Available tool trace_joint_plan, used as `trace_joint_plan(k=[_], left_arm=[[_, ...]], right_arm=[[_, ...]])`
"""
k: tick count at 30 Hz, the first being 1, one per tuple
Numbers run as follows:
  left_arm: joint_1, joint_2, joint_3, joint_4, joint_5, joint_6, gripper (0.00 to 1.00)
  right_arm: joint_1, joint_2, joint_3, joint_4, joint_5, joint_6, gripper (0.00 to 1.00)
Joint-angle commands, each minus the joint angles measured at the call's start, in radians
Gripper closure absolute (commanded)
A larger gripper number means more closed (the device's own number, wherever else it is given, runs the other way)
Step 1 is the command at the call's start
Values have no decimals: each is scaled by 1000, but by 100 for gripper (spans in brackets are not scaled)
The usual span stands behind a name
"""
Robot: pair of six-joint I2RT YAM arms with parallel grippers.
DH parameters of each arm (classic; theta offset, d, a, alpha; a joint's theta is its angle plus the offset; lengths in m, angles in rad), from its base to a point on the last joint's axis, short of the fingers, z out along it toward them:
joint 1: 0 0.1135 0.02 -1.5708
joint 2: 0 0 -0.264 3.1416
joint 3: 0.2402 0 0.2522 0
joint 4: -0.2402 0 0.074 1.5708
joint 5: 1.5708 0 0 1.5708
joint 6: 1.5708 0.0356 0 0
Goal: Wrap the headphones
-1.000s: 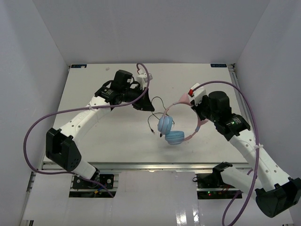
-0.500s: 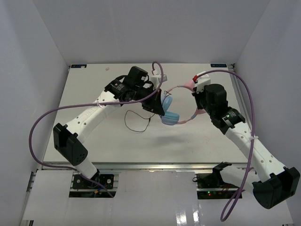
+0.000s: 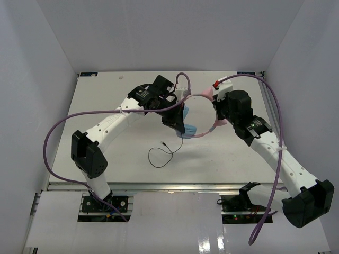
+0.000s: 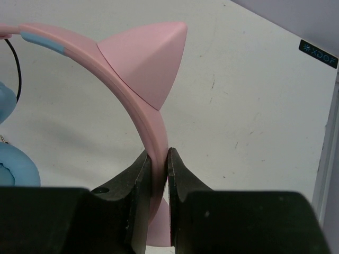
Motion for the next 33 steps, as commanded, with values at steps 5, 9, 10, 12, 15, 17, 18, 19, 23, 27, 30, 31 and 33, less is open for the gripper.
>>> trace_joint_plan(k=[5, 9, 10, 12, 15, 17, 18, 19, 23, 27, 30, 31, 33], left_arm=[[-43, -27, 50, 233, 164, -178, 100], [-83, -26, -10, 304, 123, -230, 100], [-91, -27, -21, 305, 83, -229, 100], [-108, -41, -37, 307, -3, -228, 100], [-133, -102, -105, 331, -115, -215, 81], [-161, -141, -151, 363, -187, -194, 43], [-182, -163, -173, 381, -213, -178, 25], [-198, -189, -202, 412, -224, -160, 15], [-243, -317, -372, 584, -218, -104, 2], [-266, -525, -533, 704, -294, -45, 2], [-268, -682, -716, 828, -338, -22, 2], [-268, -739, -774, 878, -356, -15, 2], [-268, -823, -911, 946, -408, 1, 2]], right_arm=[[13, 16, 1, 174, 25, 199, 92], [13, 69, 35, 190, 26, 252, 92], [13, 82, 42, 190, 36, 266, 92], [5, 97, 62, 192, 42, 287, 92], [-38, 107, 98, 187, 1, 315, 92], [-59, 117, 128, 176, -31, 330, 92], [-67, 122, 146, 169, -46, 337, 92], [-77, 127, 160, 160, -63, 346, 92], [-126, 145, 211, 120, -152, 396, 92], [-187, 154, 260, 87, -260, 419, 92], [-219, 159, 291, 55, -338, 447, 92], [-231, 161, 299, 48, -369, 462, 92], [-249, 170, 315, 33, -439, 500, 92]])
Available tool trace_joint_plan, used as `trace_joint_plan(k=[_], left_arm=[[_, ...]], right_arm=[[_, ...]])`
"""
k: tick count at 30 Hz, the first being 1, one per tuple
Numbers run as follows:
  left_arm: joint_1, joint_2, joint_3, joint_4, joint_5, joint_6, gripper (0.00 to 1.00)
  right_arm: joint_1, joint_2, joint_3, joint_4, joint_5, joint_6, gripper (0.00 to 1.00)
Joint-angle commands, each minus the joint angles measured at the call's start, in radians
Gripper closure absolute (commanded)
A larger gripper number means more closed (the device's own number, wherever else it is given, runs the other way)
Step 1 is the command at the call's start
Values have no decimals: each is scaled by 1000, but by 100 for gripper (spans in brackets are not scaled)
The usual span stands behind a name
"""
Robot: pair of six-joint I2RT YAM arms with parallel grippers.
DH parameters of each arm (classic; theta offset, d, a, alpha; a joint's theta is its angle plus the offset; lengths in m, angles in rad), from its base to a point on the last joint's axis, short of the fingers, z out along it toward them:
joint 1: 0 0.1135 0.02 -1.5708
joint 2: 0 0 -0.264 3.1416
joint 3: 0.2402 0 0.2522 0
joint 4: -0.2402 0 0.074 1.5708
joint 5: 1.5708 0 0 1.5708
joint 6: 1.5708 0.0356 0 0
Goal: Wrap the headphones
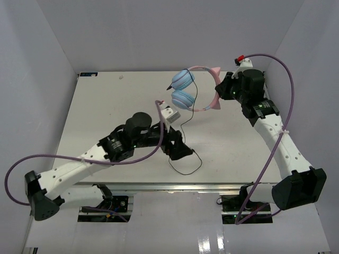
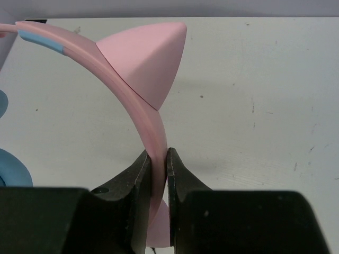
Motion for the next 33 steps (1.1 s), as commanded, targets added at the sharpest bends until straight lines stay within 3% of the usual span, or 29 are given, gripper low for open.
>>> trace_joint_plan(k=[1, 6, 15, 18, 22, 27, 30, 33], left_arm=[[-1, -189, -274, 240, -144, 70, 2], [-2, -260, -503, 499, -245, 136, 2], [-2, 17, -646, 907, -359, 294, 2], [-1, 103, -696, 1060, -298, 319, 2], [-1, 203, -707, 1058, -298, 325, 2], [8, 216, -753, 1094, -334, 332, 3], [12, 246, -738, 1057, -285, 334, 13], [21, 294, -725, 1078, -273, 329, 39]], right_arm=[[-46, 12, 90, 7, -230, 134, 92], [-77, 29, 91, -7, -345, 191, 92], [-106, 1, 100, -30, -416, 219, 92], [-123, -10, 125, -61, -445, 219, 92], [-140, -26, 141, -81, -474, 220, 92], [-141, -33, 140, -85, -491, 228, 92], [-143, -36, 137, -85, -497, 232, 92], [-143, -41, 132, -84, -510, 242, 92]])
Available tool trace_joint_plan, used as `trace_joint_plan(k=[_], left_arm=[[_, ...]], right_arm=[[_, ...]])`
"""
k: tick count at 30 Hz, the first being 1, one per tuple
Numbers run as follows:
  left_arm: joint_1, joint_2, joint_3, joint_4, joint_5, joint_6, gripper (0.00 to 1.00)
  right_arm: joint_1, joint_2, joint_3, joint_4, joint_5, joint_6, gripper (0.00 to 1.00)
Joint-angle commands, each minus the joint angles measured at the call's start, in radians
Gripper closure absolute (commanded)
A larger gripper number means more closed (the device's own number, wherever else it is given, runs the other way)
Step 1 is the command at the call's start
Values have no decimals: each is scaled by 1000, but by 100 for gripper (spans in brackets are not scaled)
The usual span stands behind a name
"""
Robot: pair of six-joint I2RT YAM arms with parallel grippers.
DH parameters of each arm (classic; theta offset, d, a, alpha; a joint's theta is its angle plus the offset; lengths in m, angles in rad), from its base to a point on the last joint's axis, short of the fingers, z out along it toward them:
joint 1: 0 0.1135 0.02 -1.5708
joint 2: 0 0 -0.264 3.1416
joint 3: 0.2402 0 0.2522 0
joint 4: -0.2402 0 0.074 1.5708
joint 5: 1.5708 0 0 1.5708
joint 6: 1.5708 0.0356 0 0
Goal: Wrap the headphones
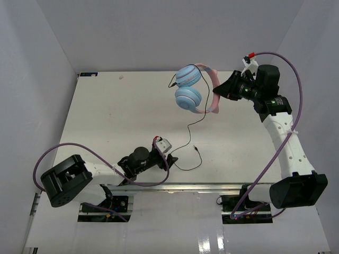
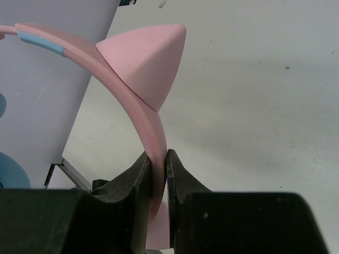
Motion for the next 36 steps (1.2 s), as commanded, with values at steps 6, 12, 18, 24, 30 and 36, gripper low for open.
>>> trace_joint_plan(k=[6, 12, 18, 24, 30, 36], left_arm=[[33, 169, 95, 83, 167, -29, 79], [76, 157, 99, 95, 223, -57, 100], [382, -15, 133, -160, 447, -139, 100], [592, -5, 329, -459, 682, -138, 100], [609, 232, 828, -896, 850, -217, 100], [567, 341, 1139, -1079, 1000, -384, 100]], right_arm=[[-3, -66, 24, 42, -74, 58, 92], [-4, -86, 17, -1, -58, -10, 92], [-4, -139, -34, -78, 10, -397, 92], [-1, -228, -151, -82, 43, -665, 92], [38, -260, -278, -79, 125, -912, 92], [146, -274, -429, 81, 461, -899, 92]])
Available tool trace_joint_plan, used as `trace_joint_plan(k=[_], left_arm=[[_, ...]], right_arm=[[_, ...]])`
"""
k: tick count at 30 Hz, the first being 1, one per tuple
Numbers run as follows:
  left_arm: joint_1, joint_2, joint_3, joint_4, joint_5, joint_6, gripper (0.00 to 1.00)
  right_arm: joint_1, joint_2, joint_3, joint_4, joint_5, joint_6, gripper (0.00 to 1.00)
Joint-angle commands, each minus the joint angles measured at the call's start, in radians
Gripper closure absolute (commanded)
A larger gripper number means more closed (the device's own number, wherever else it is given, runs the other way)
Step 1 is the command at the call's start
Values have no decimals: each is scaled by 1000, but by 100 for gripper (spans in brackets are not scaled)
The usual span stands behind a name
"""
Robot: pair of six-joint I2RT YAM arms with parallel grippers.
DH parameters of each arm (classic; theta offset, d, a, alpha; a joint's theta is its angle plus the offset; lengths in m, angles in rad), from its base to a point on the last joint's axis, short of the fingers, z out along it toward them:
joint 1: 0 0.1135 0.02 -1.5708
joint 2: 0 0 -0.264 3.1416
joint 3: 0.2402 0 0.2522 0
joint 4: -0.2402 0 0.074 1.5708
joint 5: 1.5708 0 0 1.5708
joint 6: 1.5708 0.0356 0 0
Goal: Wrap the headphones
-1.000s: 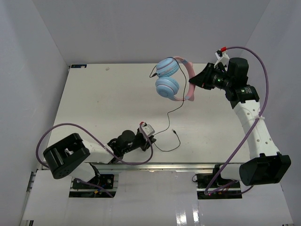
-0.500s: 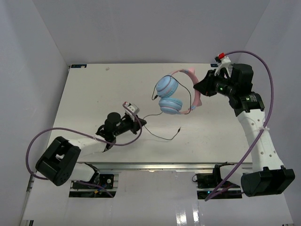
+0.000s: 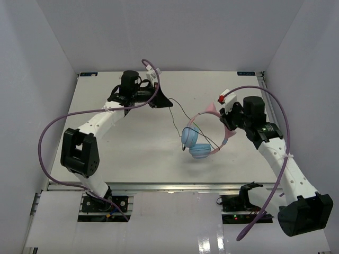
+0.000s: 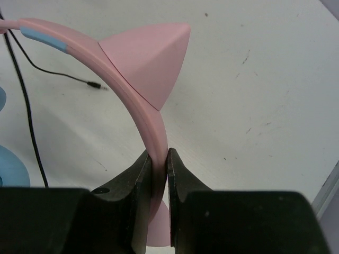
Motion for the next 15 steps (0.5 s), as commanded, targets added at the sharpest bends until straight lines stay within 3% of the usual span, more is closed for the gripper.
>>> trace_joint_plan(k=[1, 7, 15], left_arm=[[-39, -8, 109, -212, 173, -142, 100], [-146, -8, 117, -217, 256, -286, 100], [-281, 53, 163, -180, 178, -406, 99]], right_arm=[[62, -21, -71, 197, 298, -7, 92], [134, 36, -116, 422, 610, 37, 92], [209, 157, -50, 550, 739, 144, 92]])
